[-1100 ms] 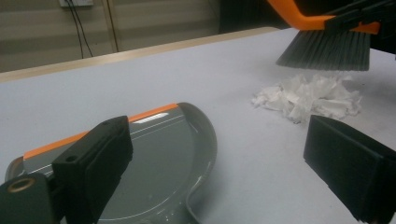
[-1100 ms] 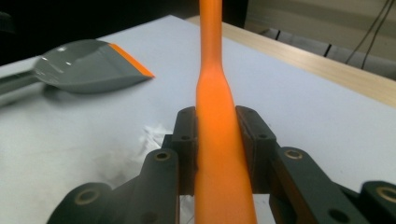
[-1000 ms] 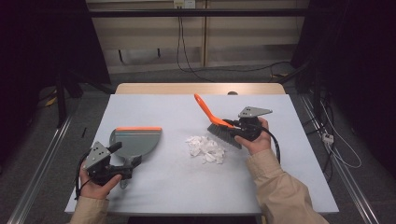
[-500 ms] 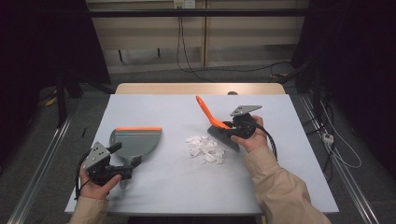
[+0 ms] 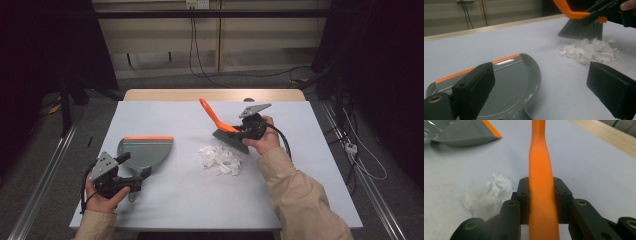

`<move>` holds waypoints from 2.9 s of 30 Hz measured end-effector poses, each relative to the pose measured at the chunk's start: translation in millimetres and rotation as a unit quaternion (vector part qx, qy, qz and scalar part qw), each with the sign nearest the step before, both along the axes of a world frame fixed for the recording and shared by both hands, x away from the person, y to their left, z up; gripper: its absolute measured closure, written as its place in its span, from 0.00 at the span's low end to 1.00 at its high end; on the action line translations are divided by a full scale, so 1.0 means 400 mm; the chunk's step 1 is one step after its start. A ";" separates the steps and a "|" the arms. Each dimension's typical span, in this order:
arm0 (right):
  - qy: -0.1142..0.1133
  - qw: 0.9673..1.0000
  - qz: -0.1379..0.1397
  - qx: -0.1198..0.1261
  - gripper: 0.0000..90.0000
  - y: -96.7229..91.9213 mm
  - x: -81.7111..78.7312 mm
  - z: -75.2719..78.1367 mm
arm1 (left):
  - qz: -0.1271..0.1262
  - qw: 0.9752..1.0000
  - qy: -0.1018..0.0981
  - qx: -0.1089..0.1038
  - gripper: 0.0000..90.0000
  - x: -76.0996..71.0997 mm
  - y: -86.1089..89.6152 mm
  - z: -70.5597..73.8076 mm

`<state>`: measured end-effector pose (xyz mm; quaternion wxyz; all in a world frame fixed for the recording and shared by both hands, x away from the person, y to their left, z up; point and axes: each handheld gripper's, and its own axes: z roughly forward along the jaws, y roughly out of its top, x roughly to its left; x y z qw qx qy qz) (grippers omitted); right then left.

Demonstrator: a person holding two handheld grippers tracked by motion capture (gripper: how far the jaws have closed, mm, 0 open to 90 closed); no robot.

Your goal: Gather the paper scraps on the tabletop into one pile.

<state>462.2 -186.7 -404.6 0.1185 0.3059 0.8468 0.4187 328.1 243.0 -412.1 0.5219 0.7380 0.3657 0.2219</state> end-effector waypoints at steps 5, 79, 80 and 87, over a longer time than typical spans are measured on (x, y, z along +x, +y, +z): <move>-0.026 0.996 0.082 -0.023 0.79 0.077 0.056 -0.005 | 0.005 1.000 0.002 0.002 0.08 0.007 -0.001 -0.003; -0.029 0.998 0.052 0.014 0.79 -0.040 -0.086 0.126 | 0.009 1.000 0.027 0.010 0.08 0.003 0.016 -0.011; -0.023 0.999 0.041 0.016 0.79 -0.047 -0.088 0.119 | 0.010 0.999 0.032 0.007 0.08 0.003 0.015 -0.013; -0.002 1.000 -0.020 0.002 0.79 -0.088 -0.119 0.078 | 0.005 0.999 0.035 0.008 0.08 0.001 0.013 -0.010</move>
